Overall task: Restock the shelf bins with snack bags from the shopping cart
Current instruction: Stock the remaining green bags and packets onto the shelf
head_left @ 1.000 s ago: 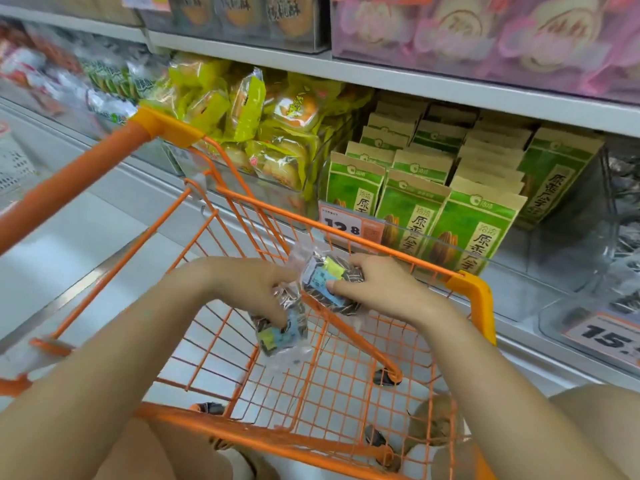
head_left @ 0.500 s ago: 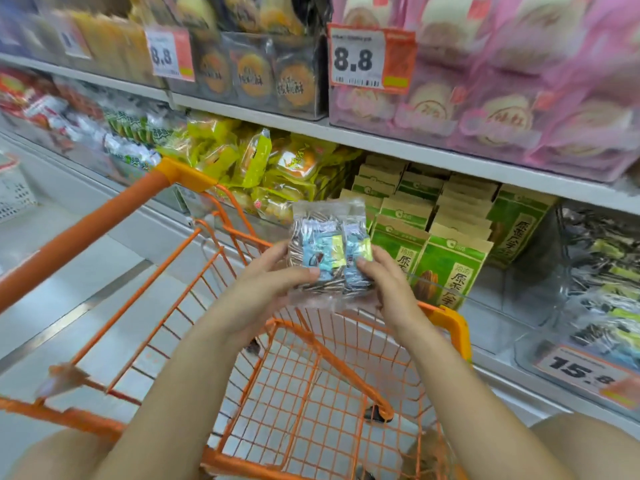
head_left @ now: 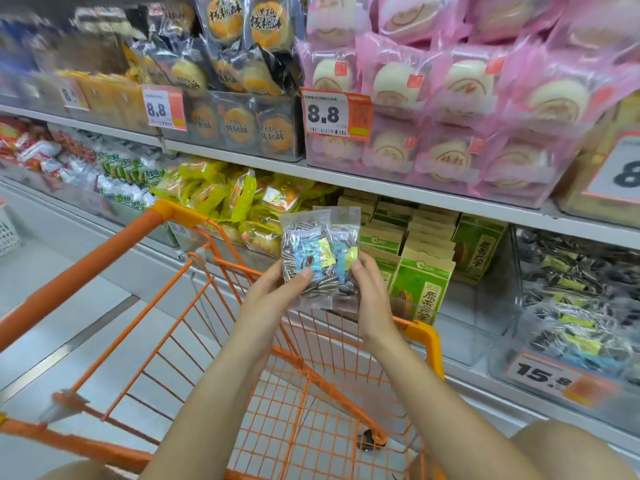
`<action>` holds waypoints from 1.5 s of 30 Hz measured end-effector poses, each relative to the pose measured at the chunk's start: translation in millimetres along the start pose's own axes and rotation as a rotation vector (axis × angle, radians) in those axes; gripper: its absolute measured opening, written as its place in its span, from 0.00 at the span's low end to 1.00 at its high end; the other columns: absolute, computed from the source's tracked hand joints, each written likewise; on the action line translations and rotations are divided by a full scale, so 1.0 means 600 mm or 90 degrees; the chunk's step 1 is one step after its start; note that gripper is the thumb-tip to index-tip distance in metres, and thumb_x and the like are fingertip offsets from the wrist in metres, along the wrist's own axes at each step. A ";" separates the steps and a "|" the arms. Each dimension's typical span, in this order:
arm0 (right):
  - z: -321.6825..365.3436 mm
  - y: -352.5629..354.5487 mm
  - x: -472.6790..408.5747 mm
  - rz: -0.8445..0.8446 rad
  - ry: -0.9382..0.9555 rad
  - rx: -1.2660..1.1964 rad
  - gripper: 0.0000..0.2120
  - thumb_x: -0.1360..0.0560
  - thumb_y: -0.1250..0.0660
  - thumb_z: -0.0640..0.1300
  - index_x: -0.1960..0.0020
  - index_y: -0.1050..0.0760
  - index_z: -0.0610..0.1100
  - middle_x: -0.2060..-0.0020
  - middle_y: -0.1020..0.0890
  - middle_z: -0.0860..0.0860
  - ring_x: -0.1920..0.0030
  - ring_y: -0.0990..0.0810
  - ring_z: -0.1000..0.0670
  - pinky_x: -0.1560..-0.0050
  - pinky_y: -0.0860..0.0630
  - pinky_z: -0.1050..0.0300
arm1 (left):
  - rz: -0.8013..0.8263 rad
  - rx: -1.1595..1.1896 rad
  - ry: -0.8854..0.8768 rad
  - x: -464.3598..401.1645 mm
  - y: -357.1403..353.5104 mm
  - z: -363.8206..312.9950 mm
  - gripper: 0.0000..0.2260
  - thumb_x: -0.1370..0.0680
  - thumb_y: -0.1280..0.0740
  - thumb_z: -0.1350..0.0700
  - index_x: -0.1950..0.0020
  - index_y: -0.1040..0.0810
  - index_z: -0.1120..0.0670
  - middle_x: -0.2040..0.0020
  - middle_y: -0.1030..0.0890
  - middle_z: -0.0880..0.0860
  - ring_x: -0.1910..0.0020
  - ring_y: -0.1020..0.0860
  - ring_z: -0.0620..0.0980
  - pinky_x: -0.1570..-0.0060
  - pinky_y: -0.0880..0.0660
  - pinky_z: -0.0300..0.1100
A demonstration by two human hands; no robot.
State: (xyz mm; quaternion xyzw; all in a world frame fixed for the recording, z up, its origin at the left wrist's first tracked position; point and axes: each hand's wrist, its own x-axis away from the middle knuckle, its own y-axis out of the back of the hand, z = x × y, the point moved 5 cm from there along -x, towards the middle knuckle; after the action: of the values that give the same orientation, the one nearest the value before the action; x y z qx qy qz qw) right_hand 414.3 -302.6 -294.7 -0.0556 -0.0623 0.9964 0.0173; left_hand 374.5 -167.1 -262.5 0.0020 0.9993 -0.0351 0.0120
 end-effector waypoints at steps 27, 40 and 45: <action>0.188 0.537 0.251 -0.227 -0.061 0.490 0.38 0.34 0.22 0.46 0.31 0.38 0.55 0.42 0.25 0.62 0.45 0.23 0.66 0.47 0.27 0.69 | 0.205 -0.623 -0.220 0.012 -0.421 0.100 0.38 0.25 0.60 0.34 0.22 0.56 0.56 0.22 0.47 0.54 0.24 0.49 0.52 0.25 0.56 0.49; 0.181 0.662 0.174 -0.039 -0.150 1.050 0.45 0.33 0.26 0.57 0.24 0.46 0.51 0.31 0.30 0.48 0.35 0.28 0.46 0.42 0.26 0.49 | 0.151 -0.848 -0.325 -0.004 -0.425 0.152 0.32 0.22 0.53 0.39 0.35 0.26 0.62 0.51 0.18 0.60 0.48 0.22 0.60 0.36 0.34 0.55; 0.157 0.675 0.157 0.000 -0.140 1.009 0.44 0.33 0.26 0.58 0.23 0.44 0.55 0.30 0.36 0.45 0.32 0.33 0.45 0.35 0.32 0.52 | 0.145 -0.844 -0.346 -0.001 -0.424 0.146 0.30 0.21 0.52 0.40 0.39 0.23 0.61 0.52 0.18 0.59 0.49 0.22 0.60 0.36 0.34 0.56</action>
State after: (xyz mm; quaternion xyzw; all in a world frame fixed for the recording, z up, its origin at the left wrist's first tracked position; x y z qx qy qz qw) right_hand 298.8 -711.9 -263.0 0.0715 0.6631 0.7437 0.0452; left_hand 375.8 -427.0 -332.2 0.0898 0.7660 0.5801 0.2620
